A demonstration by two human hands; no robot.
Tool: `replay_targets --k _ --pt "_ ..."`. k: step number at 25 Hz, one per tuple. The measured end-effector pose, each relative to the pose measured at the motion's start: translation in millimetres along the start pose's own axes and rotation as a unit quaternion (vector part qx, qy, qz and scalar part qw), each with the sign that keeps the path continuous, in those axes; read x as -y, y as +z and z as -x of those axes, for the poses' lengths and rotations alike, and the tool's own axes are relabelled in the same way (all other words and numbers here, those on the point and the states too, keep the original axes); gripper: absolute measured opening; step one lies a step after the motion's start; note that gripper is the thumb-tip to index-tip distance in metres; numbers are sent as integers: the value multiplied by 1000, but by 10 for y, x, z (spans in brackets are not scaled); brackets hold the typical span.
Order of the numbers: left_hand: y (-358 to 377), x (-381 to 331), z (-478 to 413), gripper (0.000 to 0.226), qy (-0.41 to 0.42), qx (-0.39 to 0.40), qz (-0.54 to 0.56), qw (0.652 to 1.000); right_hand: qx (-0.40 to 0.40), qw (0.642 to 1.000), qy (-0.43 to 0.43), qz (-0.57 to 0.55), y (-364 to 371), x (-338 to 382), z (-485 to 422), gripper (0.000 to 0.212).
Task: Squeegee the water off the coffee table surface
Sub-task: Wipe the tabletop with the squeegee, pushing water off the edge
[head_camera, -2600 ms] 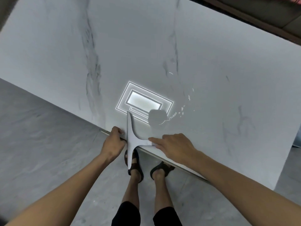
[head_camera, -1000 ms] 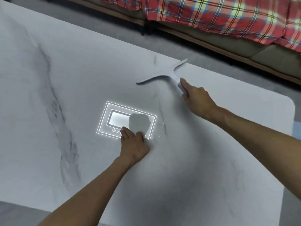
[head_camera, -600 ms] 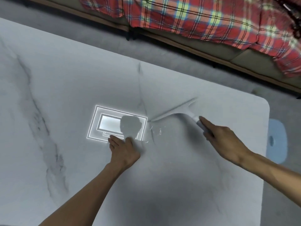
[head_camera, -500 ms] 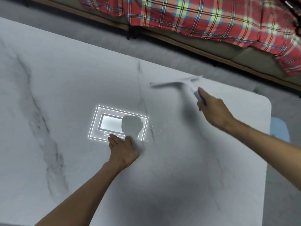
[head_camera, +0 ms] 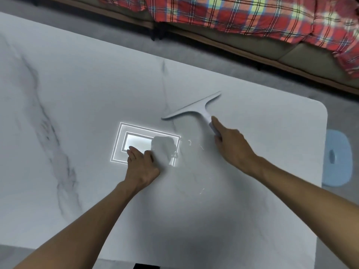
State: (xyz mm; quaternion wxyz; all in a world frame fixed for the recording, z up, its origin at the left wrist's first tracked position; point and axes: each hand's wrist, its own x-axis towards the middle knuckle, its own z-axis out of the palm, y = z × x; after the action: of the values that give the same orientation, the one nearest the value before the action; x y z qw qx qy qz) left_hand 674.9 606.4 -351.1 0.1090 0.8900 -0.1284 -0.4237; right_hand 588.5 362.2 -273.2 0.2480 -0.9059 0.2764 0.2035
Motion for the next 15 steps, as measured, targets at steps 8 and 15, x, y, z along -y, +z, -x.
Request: replay_targets --k 8,15 --pt "778 -13 741 41 37 -73 17 996 78 989 -96 86 271 -546 817 61" --pt "1204 -231 968 32 -19 -63 72 995 119 967 -126 186 114 -1291 1352 60"
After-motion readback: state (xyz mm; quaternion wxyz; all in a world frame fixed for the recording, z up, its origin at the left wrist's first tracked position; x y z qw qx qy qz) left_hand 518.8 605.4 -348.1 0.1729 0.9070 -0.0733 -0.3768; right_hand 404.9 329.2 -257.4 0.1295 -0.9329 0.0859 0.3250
